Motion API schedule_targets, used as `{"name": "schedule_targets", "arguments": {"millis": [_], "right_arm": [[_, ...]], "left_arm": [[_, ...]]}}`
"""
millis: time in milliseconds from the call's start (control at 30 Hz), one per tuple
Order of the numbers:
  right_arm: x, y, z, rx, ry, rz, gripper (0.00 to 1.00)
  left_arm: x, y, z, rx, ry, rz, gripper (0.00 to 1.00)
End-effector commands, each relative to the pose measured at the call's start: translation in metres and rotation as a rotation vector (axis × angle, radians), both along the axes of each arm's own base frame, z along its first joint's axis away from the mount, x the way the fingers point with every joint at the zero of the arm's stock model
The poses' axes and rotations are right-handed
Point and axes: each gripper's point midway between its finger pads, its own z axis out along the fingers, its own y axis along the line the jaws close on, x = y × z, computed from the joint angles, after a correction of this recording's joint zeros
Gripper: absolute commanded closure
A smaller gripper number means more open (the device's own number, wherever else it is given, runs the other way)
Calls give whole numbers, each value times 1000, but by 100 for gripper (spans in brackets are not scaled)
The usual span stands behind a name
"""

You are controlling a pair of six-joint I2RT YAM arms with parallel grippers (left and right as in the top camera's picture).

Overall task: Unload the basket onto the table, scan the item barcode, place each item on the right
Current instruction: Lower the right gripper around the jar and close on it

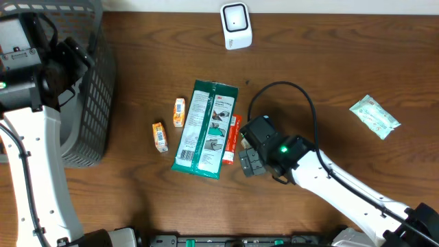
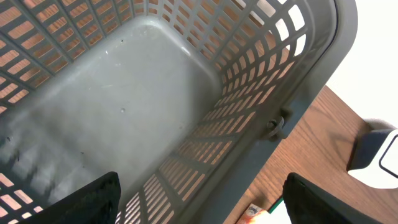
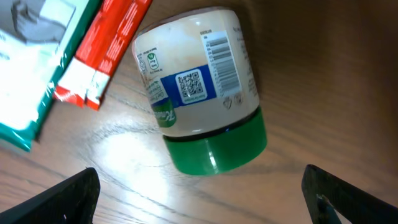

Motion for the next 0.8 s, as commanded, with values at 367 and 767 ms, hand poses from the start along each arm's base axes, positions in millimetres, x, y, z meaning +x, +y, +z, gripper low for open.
{"name": "schedule_targets", "arguments": {"millis": [367, 767], "right_arm": [[4, -5, -42, 9, 56, 231, 15], [0, -6, -59, 3, 81, 233, 26]], "left_arm": [[1, 3, 1, 8, 2, 7, 16], [1, 3, 1, 8, 1, 7, 16]]}}
